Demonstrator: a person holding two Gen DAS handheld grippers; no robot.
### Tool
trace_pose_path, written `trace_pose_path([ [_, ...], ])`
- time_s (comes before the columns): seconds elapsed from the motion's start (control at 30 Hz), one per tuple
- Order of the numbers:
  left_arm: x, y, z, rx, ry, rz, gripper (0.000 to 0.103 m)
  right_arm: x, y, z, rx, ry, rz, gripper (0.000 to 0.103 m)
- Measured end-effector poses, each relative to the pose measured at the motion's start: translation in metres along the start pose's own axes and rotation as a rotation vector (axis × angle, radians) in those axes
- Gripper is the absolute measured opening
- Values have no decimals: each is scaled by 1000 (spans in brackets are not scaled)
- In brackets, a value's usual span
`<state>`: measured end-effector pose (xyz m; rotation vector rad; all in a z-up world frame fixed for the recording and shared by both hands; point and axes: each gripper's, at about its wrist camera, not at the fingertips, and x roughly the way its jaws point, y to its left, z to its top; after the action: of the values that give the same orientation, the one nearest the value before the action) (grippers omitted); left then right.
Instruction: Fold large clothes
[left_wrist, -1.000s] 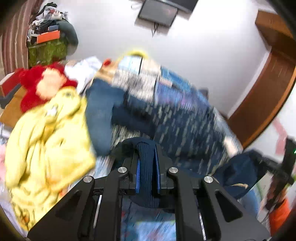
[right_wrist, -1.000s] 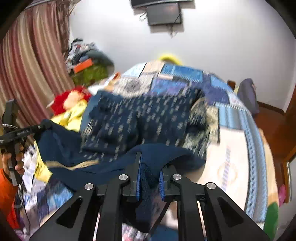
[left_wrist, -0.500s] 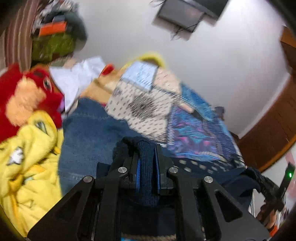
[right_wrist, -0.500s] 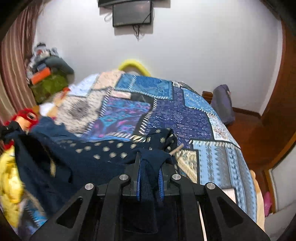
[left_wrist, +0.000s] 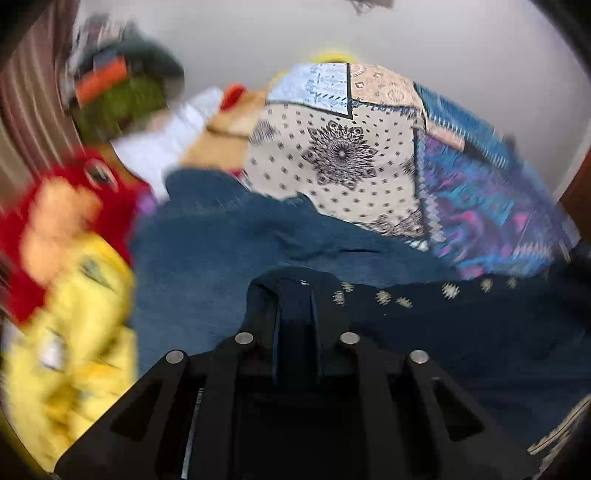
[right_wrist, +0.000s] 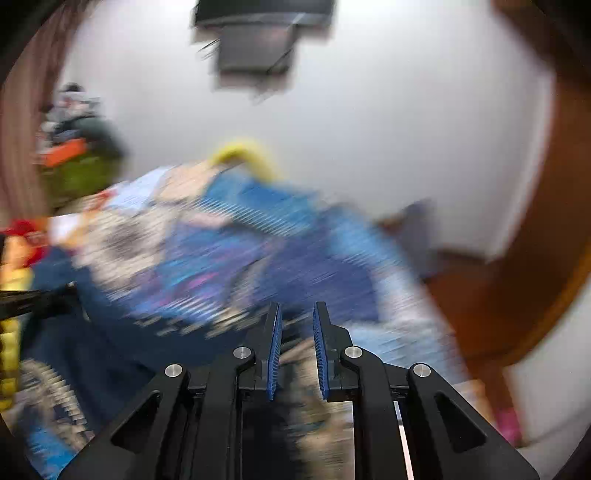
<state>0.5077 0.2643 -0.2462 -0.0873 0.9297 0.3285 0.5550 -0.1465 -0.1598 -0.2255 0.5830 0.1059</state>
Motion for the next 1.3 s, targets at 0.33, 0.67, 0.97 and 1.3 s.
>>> trace_pose_path([
  [0.33, -92, 1, 4, -30, -57, -195, 19, -69, 11, -7, -87, 49, 296, 12],
  [0.67, -77, -51, -41, 120, 60, -354, 29, -29, 89, -47, -87, 270, 587, 12],
  [0.97, 1, -50, -29, 122, 33, -185, 46, 75, 87, -42, -119, 320, 382, 12],
  [1.3, 3, 15, -26, 23, 12, -82, 46, 94, 18, -30, -38, 278, 125, 12],
])
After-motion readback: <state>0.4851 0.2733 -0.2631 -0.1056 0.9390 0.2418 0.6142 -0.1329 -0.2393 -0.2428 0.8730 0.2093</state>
